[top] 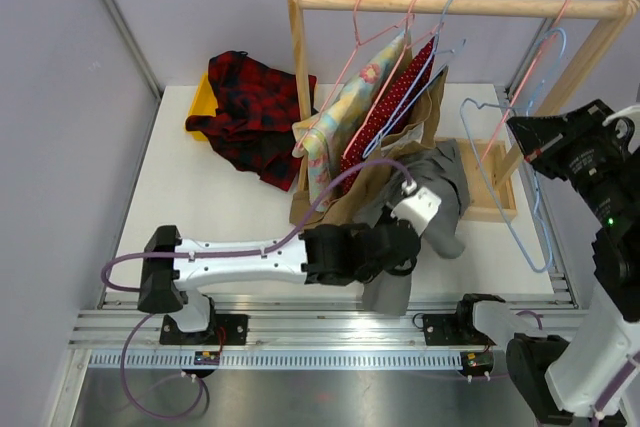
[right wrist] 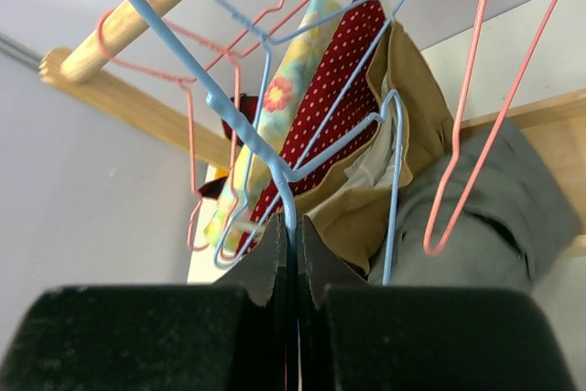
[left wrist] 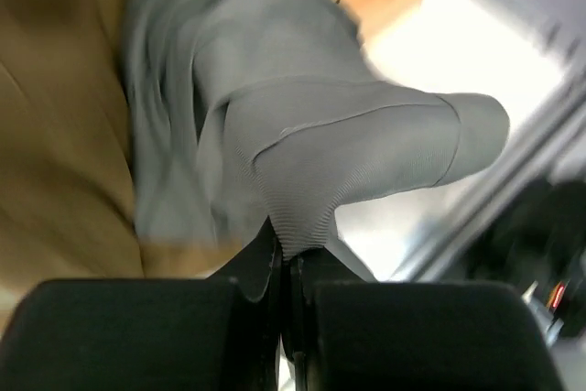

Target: Remove the skirt from the hanger

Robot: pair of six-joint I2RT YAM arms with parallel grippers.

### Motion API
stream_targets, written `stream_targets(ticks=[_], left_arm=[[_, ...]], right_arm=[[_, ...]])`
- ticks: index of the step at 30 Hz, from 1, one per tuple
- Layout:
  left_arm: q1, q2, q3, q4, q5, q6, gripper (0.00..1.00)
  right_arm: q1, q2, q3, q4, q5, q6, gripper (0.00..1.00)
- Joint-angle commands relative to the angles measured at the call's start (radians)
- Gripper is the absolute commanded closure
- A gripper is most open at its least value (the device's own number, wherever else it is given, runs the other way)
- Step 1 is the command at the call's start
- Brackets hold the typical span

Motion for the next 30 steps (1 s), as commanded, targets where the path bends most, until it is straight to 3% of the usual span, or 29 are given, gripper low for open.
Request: stream_targets(ticks=[1, 5, 6, 14, 17, 20, 24, 26, 27, 28, 29, 30], left_arm=[[-0.101, -0.168, -0.145, -0.046, 0.013, -0.117, 1.0], [-0.239, -0.286, -0.225, -0.279, -0.163, -0.265, 1.0], [-0.29, -0.305, -0.224, -0.412, -0.223, -0.357, 1.0], [-0.476, -0.412, -0.196, -1.024, -0.334, -0.866, 1.0], [-0.5, -0.426, -0.164, -1.129, -0.358, -0.922, 1.0], [-0.497, -0.455, -0.153, -1.129, -0.41, -0.886, 1.0], [-0.413, -0.529, -0.077, -1.128, -0.47, -0.778, 1.0], [-0.367, -0.538, -0.008, -1.108, -0.489, -0.661, 1.0], [-0.311, -0.534, 0.017, -1.084, -0.481, -0.593, 1.0], [-0.286, -0.526, 0.038, -1.064, -0.482, -0.533, 1.0], [-0.261, -0.512, 0.092, -1.039, -0.489, -0.432, 1.0], [-0.22, -0.499, 0.121, -1.037, -0.504, -0.389, 1.0]], right_arm=[[-0.004, 0.088, 0.003, 0.132, 0.059, -0.014, 1.0], [-0.004, 0.175, 0.007, 0.221, 0.102, -0.019, 1.0], [-0.003, 0.191, 0.022, 0.251, 0.108, -0.02, 1.0], [-0.004, 0.347, 0.027, 0.347, 0.188, -0.043, 1.0], [-0.004, 0.337, -0.063, 0.388, 0.185, -0.048, 1.0], [-0.004, 0.291, -0.152, 0.414, 0.188, -0.049, 1.0], [-0.004, 0.234, -0.22, 0.411, 0.203, -0.06, 1.0], [-0.004, 0.206, -0.241, 0.397, 0.212, -0.072, 0.81], [-0.004, 0.188, -0.247, 0.385, 0.214, -0.077, 0.46], [-0.004, 0.176, -0.258, 0.382, 0.215, -0.086, 0.22], [-0.004, 0.165, -0.277, 0.381, 0.234, -0.088, 0.06], [-0.004, 0.156, -0.286, 0.376, 0.247, -0.091, 0.01]])
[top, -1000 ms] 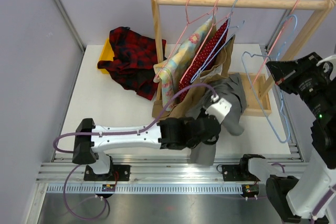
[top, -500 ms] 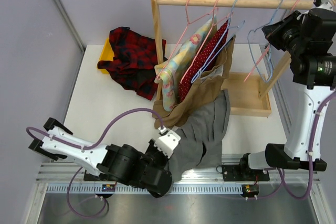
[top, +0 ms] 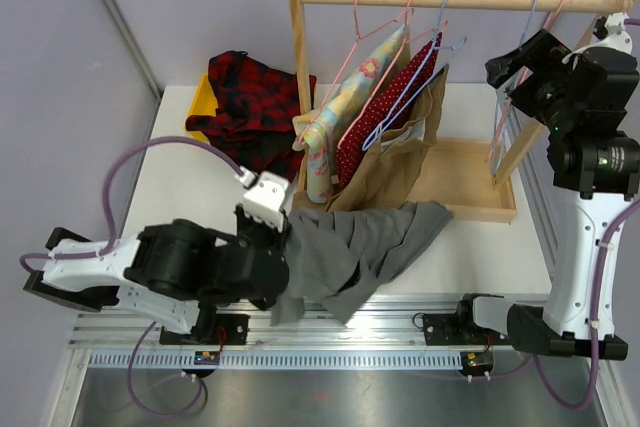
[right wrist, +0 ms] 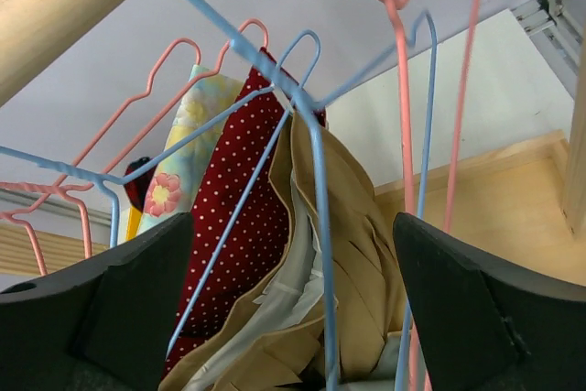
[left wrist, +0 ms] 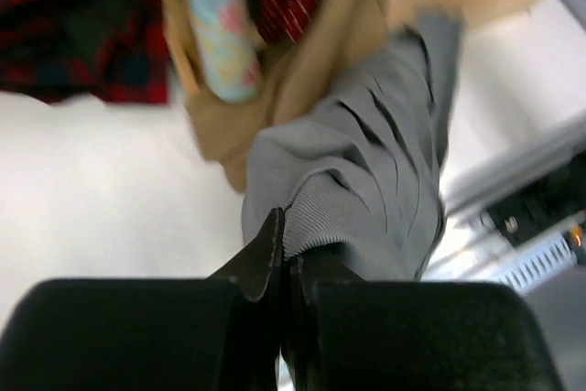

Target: Remove the skirt from the hanger

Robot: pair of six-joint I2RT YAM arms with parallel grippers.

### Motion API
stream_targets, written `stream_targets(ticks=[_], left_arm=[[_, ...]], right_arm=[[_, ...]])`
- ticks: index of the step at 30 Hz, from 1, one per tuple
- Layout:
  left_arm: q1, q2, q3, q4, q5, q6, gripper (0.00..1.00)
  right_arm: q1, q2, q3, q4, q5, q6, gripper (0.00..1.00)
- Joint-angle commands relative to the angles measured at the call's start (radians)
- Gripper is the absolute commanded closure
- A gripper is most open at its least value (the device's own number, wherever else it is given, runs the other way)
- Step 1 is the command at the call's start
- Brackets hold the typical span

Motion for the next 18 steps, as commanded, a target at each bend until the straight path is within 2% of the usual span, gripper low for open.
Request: stream_targets(ticks=[1, 2, 4, 5, 6, 8, 9, 11, 12, 14, 15, 17, 18], left_arm=[[0.094, 0.021, 0.138, -0.081, -0.119, 0.281, 1.0], [0.117, 0.026, 0.194, -0.046, -0.124, 0.395, 1.0], [0.199, 0.023, 0.24, -0.006, -0.135, 0.505, 1.0], [0.241, -0.008, 0.248, 0.105, -0.121, 0.66, 1.0], [0.338, -0.032, 0.248, 0.173, -0.092, 0.738, 1.0], [0.455, -0.086, 0.247, 0.35, 0.026, 0.909, 1.0], [0.588, -0.094, 0.254, 0.397, 0.117, 0.954, 1.0], [0.727, -0.072, 0.292, 0.46, 0.208, 1.022, 1.0], [0.858, -0.028, 0.312, 0.47, 0.257, 1.037, 1.0], [0.975, 0.033, 0.375, 0.5, 0.414, 1.059, 1.0], [1.105, 0.093, 0.397, 0.52, 0.54, 1.059, 1.0], [1.247, 0.17, 0.528, 0.551, 0.67, 1.012, 1.0], [1.366, 0.296, 0.62, 0.545, 0.737, 0.993, 1.0]], right_arm=[[-0.004, -0.06, -0.031, -0.007, 0.074, -0.039, 0.0], [-0.004, -0.068, -0.046, -0.012, 0.084, -0.042, 0.01], [-0.004, -0.087, -0.068, -0.014, 0.087, -0.048, 0.01], [-0.004, -0.094, -0.086, -0.014, 0.09, -0.05, 0.01], [-0.004, -0.101, -0.095, -0.012, 0.088, -0.05, 0.01], [-0.004, -0.12, -0.126, -0.012, 0.088, -0.051, 0.01], [-0.003, -0.133, -0.137, -0.009, 0.09, -0.05, 0.0], [-0.004, -0.149, -0.175, 0.0, 0.085, -0.045, 0.0], [-0.004, -0.156, -0.186, 0.012, 0.079, -0.044, 0.01], [-0.004, -0.17, -0.215, 0.019, 0.07, -0.036, 0.01], [-0.003, -0.173, -0.224, 0.025, 0.065, -0.034, 0.01], [-0.004, -0.186, -0.256, 0.029, 0.05, -0.033, 0.01], [-0.004, -0.198, -0.269, 0.032, 0.048, -0.031, 0.01]])
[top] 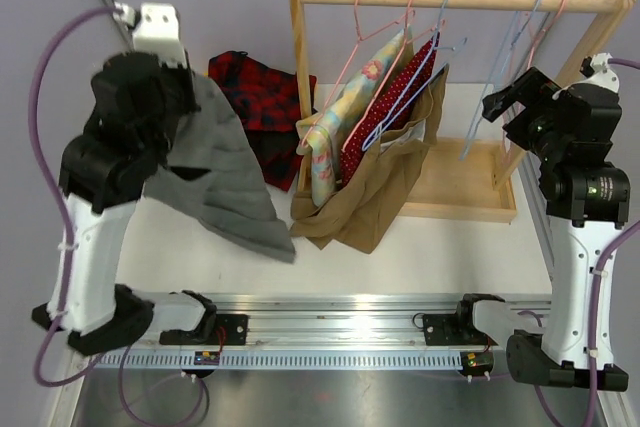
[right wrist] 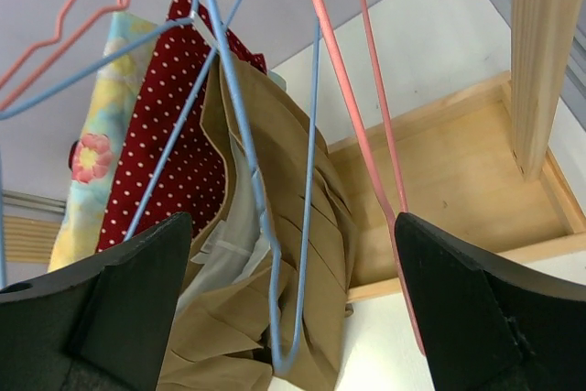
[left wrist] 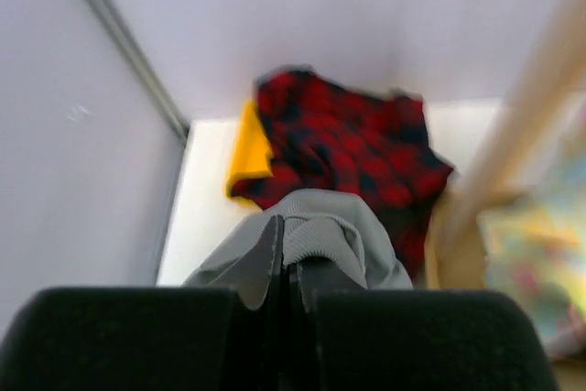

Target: Remove the skirt from the hanger

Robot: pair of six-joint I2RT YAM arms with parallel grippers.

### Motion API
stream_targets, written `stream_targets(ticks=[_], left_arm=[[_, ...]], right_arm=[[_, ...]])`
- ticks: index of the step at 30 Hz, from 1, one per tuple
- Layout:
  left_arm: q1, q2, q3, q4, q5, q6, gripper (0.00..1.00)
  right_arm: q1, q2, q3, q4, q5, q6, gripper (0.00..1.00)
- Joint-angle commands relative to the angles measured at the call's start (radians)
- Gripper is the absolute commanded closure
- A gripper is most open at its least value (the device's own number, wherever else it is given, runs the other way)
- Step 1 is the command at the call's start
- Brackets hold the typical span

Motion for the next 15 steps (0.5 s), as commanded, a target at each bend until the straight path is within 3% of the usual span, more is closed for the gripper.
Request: stream_targets(ticks=[1, 3, 4, 6, 7, 8, 9, 12, 13, 15], left_arm=[[0.239, 0.247, 0.345, 0.151, 0.317, 0.006, 1.0], [0.363, 0.401, 0.575, 0.174, 0.419, -0.043, 1.0], [0.393, 0.485, 0.632, 0.302, 0.469, -0.089, 1.0], [0.439, 0.472, 0.499, 0.535, 0.617, -0.131, 1.0], [0.435, 0.411, 0.382, 0.805, 0.603, -0.134, 1.0], [0.426, 0.402, 0.272, 0.915, 0.583, -0.142, 1.0], [0.426, 0.421, 0.297, 0.979, 0.522, -0.151, 1.0], [0.421, 0.65, 0.569, 0.944, 0.437, -0.153, 1.0], [0.419, 0.708, 0.561, 0.958, 0.411, -0.159, 1.0], [0.419, 0.722, 0.372, 1.03, 0.374, -0.167, 1.0]], right_arm=[[-0.004, -0.037, -0.054, 0.046, -0.013, -0.006, 0.01], [-0.004, -0.059, -0.088, 0.06, -0.015, -0.007, 0.0], [-0.004, -0.065, -0.124, 0.065, -0.018, -0.009, 0.0], [-0.004, -0.08, -0.158, 0.08, -0.028, -0.009, 0.01], [-0.004, -0.085, -0.193, 0.084, -0.028, -0.009, 0.0], [-0.004, -0.091, -0.211, 0.092, -0.028, -0.006, 0.01], [-0.004, -0.103, -0.229, 0.1, -0.062, -0.006, 0.01], [-0.004, -0.117, -0.277, 0.106, -0.099, -0.007, 0.01], [-0.004, -0.123, -0.289, 0.112, -0.114, -0.007, 0.01], [-0.003, -0.137, -0.298, 0.12, -0.131, -0.004, 0.0]])
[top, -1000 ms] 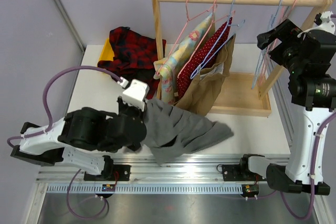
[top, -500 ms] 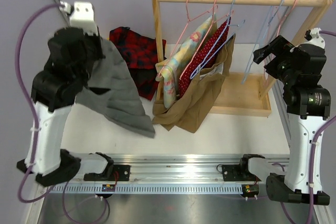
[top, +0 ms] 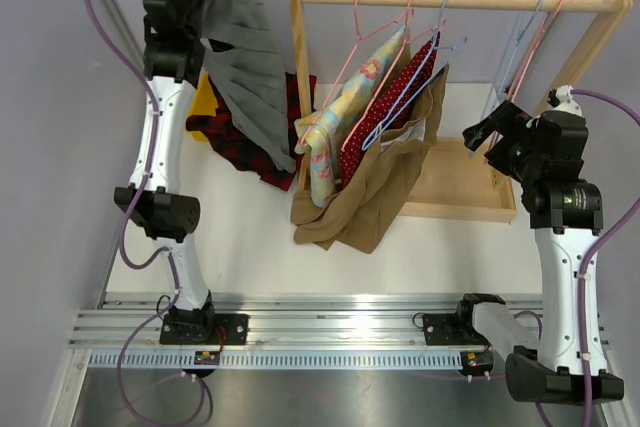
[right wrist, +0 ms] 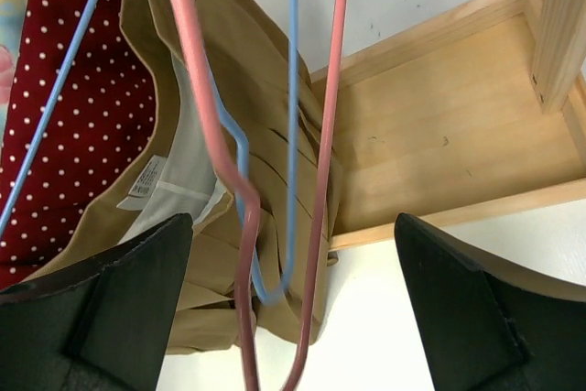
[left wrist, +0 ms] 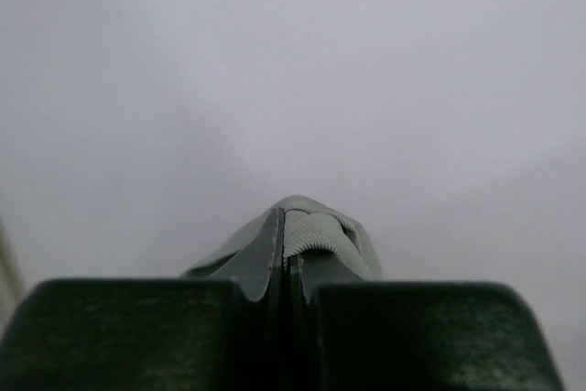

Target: Remove the skirt from the hanger

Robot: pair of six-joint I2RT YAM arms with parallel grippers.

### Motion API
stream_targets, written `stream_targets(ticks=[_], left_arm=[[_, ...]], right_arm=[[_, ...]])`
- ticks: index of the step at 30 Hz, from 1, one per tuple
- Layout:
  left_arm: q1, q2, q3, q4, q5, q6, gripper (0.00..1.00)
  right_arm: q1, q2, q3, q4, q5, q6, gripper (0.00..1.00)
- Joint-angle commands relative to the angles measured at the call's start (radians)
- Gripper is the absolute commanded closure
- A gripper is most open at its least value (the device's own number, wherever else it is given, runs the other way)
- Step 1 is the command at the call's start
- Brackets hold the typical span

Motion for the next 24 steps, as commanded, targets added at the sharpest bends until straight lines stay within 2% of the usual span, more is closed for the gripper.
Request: stream_targets(ticks=[1, 6, 8, 9, 10, 11, 14, 16, 18, 20, 22, 23, 24], left_arm=[[-0.007, 0.051, -0.112, 0.244, -0.055, -0.049, 1.0], [-0.005, 0.269, -0.151, 0.106, 0.007, -0.121, 1.0], [-0.004, 0.288, -0.244, 0.107, -0.009, -0.159, 0.98], [-0.002, 0.294, -0.267, 0.101, -0.038, -0.173, 0.62], [-0.001, 0.299, -0.282, 0.077, -0.056, -0.203, 0.34], [0.006, 0.3, -0.287, 0.055, -0.074, -0.217, 0.01], [0.03, 0.28, -0.254, -0.067, -0.099, -0.254, 0.01], [0.038, 0.175, -0.296, -0.077, -0.102, -0.245, 0.01], [0.039, 0.071, -0.405, -0.04, -0.108, -0.23, 0.01], [0.038, -0.11, -0.501, -0.026, -0.121, -0.243, 0.01], [0.033, -0.254, -0.697, 0.023, -0.128, -0.264, 0.01], [0.026, -0.398, -0.773, 0.047, -0.131, -0.265, 0.01], [0.021, -0.481, -0.93, 0.104, -0.122, -0.261, 0.01]], right_arm=[[-0.004, -0.039, -0.012, 0.068, -0.053, -0.003, 0.01], [-0.004, -0.057, -0.003, 0.071, -0.066, -0.003, 0.01], [-0.004, -0.056, 0.02, 0.055, -0.072, -0.006, 0.0], [-0.004, -0.057, 0.03, 0.05, -0.073, -0.01, 0.01], [-0.004, -0.059, 0.046, 0.047, -0.072, -0.012, 0.01], [-0.003, -0.063, 0.051, 0.038, -0.072, -0.012, 0.01], [-0.004, -0.094, 0.077, 0.024, -0.067, -0.009, 0.01], [-0.004, -0.102, 0.099, 0.015, -0.064, -0.004, 0.01], [-0.004, -0.1, 0.126, -0.002, -0.063, 0.007, 0.01], [-0.004, -0.094, 0.149, -0.03, -0.064, 0.016, 0.01], [-0.004, -0.089, 0.175, -0.031, -0.089, 0.025, 0.0], [-0.004, -0.086, 0.185, -0.031, -0.099, 0.03, 0.01], [-0.004, -0.083, 0.204, -0.024, -0.133, 0.031, 0.01]])
